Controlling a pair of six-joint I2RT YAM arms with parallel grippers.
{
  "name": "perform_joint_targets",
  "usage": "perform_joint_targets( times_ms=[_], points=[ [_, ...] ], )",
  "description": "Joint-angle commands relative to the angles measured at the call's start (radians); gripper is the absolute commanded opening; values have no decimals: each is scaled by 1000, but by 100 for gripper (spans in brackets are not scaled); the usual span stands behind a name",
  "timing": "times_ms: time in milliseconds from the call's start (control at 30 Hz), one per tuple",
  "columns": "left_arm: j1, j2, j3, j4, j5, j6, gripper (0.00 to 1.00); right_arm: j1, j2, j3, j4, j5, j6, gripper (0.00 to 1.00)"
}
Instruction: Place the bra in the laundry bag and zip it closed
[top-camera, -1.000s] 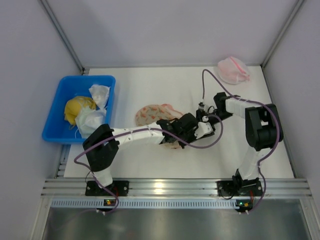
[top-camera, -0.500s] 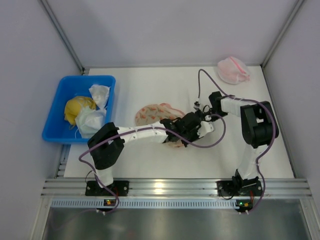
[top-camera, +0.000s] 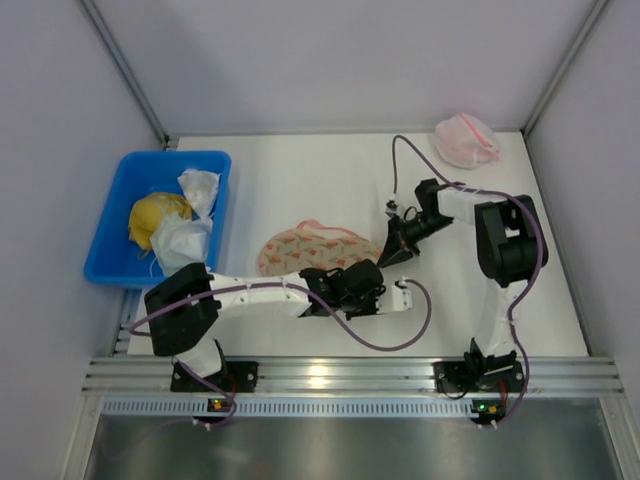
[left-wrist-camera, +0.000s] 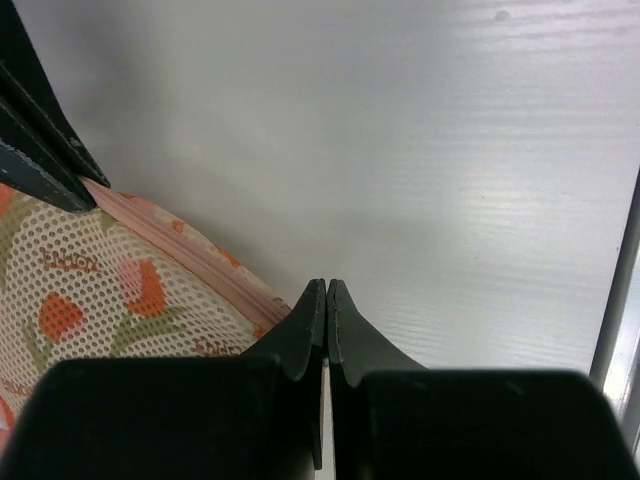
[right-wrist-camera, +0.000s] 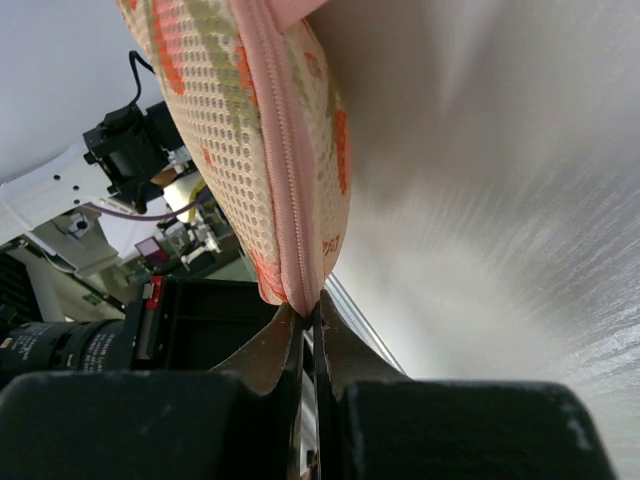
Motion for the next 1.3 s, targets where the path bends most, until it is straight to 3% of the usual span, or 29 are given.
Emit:
perform_joint_targets(
  times_ms=[0, 233, 267, 433, 467, 567, 833, 933, 1033, 1067, 1133, 1167, 1267],
  points=[
    [-51, -48, -71, -91, 49, 29, 0, -48, 17, 95, 29, 43, -61, 0],
    [-54, -41, -91, -123, 28, 28, 0, -47, 35, 143, -7, 72, -101, 0],
    [-52, -33, -79, -123, 29, 21, 0, -47, 25, 141, -20, 60, -101, 12],
    [-45, 27, 35, -99, 28, -18, 0, -53, -44, 74, -53, 69, -131, 51],
    [-42, 34, 49, -91, 28, -18, 0, -56, -57, 68, -66, 90, -163, 62],
    [-31, 54, 87, -82, 34, -23, 0, -56, -61, 45, -81, 124, -196, 73],
    [1, 53, 96, -71, 45, -8, 0, -13, -51, -61, 23, 89, -153, 79],
    [3, 51, 87, -72, 46, -8, 0, 26, -38, -64, 80, 57, -115, 74],
    [1, 42, 70, -74, 46, -8, 0, 56, -28, -61, 126, 25, -85, 61],
    [1, 41, 64, -72, 43, -12, 0, 61, -25, -58, 140, 18, -47, 46],
    [1, 29, 50, -72, 40, -15, 0, 59, -25, -50, 141, 17, -44, 29],
    [1, 24, 32, -71, 37, -15, 0, 55, -28, -52, 141, 21, -41, 16],
    [3, 5, -9, -69, 29, -11, 0, 33, -28, -44, 134, 23, -41, 0]
  ],
)
